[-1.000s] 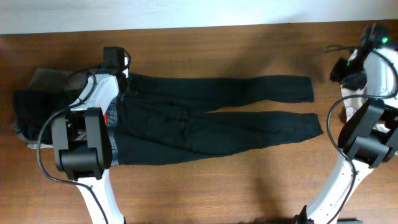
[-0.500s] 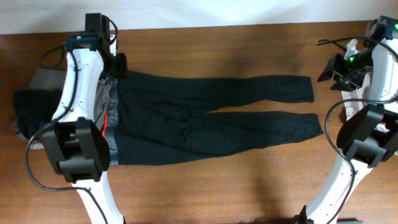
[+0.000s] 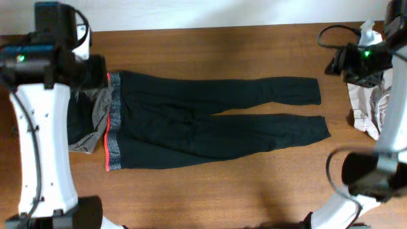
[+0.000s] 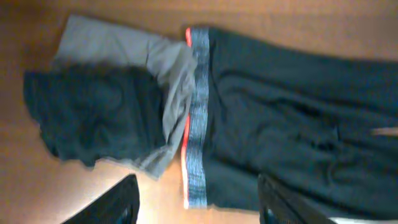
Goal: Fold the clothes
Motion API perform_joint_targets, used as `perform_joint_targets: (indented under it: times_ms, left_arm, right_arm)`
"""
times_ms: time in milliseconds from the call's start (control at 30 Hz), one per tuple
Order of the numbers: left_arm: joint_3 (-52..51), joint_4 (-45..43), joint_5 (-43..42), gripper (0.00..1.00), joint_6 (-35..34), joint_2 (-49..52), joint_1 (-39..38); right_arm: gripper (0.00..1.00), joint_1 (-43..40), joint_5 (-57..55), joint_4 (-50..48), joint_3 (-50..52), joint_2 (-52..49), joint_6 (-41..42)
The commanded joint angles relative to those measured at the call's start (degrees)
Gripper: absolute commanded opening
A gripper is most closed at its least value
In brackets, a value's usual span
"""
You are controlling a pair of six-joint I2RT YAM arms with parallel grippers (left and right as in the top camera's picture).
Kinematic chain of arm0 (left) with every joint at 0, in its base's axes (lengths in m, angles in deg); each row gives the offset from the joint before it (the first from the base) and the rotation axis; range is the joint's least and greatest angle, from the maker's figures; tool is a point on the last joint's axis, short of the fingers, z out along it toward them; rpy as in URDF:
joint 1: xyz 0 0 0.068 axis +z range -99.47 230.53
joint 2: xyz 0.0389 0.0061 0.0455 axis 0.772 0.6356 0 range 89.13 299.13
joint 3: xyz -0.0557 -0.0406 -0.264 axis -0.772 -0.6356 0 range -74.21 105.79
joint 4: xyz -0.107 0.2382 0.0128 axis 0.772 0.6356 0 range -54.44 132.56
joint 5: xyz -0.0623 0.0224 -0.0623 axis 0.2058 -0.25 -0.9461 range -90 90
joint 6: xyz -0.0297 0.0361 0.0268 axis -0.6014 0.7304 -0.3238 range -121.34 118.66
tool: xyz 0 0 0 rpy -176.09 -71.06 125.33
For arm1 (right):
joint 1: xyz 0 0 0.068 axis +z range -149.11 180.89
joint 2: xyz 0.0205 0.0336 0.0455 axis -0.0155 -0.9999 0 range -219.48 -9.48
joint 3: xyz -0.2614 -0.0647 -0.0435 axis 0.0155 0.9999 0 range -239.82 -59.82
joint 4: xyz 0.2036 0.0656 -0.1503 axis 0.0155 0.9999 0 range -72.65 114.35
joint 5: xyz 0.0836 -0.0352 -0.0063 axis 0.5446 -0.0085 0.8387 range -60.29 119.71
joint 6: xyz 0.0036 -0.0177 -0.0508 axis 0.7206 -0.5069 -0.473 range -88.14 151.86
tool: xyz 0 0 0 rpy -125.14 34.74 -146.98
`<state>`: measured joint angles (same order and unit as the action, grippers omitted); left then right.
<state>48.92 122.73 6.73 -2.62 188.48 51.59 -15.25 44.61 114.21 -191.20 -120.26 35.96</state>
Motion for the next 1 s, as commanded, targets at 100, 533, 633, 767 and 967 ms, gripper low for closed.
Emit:
perform_joint_targets:
  times_ms: [100, 533, 633, 767, 967]
  left_arm:
    - [-9.51, -1.27, -0.94, 0.59, -0.02, 1.57, 0.17]
    - [-52.74, -24.83, -14.47, 0.59, -2.43, 1.57, 0.17]
    - [-58.77, -29.09, -14.47, 0.59, -2.64, 1.57, 0.2]
    - [-65.11, -34.01, -14.45, 0.59, -5.77, 1.57, 0.2]
    - [-69.55, -35.91, -14.25, 0.59, -7.06, 1.57, 0.24]
  right_arm:
    - [0.59, 6.25, -6.62, 0.11, 4.72, 1.66, 6.82]
    - [0.66, 7.96, -9.07, -21.75, 42.84, 1.57, 1.49]
    - [0.66, 7.93, -10.58, -30.53, 49.11, 1.57, -1.49]
    - [0.62, 7.89, -12.74, -37.46, 55.21, 1.57, -4.55]
    - [0.51, 7.89, -14.29, -46.12, 58.1, 1.57, -5.44]
